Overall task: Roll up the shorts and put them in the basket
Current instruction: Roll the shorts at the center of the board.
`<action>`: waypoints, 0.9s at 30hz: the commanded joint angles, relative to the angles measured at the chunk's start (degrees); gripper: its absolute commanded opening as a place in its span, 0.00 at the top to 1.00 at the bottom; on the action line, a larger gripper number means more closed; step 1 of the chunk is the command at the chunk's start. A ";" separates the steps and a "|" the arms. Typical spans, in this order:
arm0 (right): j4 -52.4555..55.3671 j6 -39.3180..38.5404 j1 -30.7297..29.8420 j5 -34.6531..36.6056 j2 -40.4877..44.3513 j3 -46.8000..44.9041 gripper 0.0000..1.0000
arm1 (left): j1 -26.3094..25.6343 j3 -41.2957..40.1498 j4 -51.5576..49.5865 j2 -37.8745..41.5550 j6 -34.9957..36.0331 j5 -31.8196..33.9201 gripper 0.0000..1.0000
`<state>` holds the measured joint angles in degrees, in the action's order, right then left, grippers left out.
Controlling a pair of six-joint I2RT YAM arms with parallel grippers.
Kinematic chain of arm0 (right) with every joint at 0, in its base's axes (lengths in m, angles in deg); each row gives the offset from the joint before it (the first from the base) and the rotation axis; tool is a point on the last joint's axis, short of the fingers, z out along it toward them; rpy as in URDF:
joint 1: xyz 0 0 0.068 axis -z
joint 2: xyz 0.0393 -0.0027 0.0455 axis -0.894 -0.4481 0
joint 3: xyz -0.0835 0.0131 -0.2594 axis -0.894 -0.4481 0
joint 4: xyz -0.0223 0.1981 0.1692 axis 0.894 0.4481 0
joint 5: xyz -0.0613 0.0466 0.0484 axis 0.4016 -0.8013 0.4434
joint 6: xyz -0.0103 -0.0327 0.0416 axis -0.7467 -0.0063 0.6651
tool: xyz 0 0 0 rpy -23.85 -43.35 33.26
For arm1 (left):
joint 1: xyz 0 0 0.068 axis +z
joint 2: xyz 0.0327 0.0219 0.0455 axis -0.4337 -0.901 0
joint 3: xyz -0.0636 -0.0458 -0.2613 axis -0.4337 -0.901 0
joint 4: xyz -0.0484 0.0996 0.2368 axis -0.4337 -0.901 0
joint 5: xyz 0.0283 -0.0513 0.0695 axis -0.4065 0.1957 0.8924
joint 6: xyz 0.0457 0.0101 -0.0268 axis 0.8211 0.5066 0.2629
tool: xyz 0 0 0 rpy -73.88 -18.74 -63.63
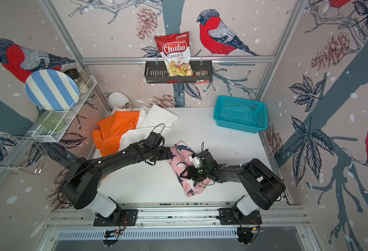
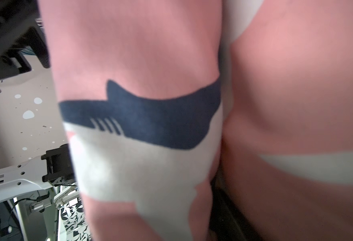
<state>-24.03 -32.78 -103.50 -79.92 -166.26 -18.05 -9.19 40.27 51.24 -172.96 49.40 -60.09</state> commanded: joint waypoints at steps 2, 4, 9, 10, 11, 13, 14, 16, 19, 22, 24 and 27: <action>15.89 -5.00 -0.89 11.66 4.26 3.67 0.27 | -0.04 0.42 1.24 -3.23 -0.22 2.28 0.20; 22.07 -6.74 -2.25 17.04 6.92 6.32 0.24 | 0.00 0.41 1.43 -4.45 0.05 2.39 0.21; 35.77 -9.33 -6.42 30.96 11.55 13.45 0.18 | 0.09 0.41 1.94 -5.52 0.80 2.73 0.21; 37.36 -9.53 -7.27 32.94 12.05 14.61 0.18 | 0.09 0.41 1.92 -5.49 0.91 2.81 0.21; 39.22 -9.70 -8.01 34.90 12.55 15.71 0.18 | 0.13 0.41 1.90 -5.49 1.01 2.84 0.21; 41.20 -9.80 -9.12 37.64 13.29 17.23 0.17 | 0.18 0.68 1.57 -5.40 1.32 2.75 0.21; 41.95 -9.88 -9.64 38.63 13.60 17.88 0.17 | 0.26 0.81 1.53 -5.39 1.58 2.68 0.21; 42.87 -9.69 -11.05 40.99 13.97 19.30 0.17 | 0.31 1.25 0.94 -5.40 2.00 2.73 0.21; 44.06 -9.45 -13.60 44.49 14.12 21.20 0.17 | 0.41 1.85 0.31 -5.47 2.64 2.75 0.21; 45.12 -9.09 -15.90 46.75 13.87 22.58 0.17 | 0.35 2.08 -0.15 -6.04 3.11 2.19 0.21; 45.65 -8.96 -17.08 47.86 13.72 23.09 0.17 | 0.35 2.07 0.20 -6.27 3.10 1.47 0.21; 46.43 -8.94 -17.86 48.67 13.88 23.44 0.17 | 0.36 4.10 0.25 -6.76 3.13 1.12 0.22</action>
<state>20.19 -41.96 -120.81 -34.65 -152.45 4.76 -9.01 43.44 51.33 -179.50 51.58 -58.54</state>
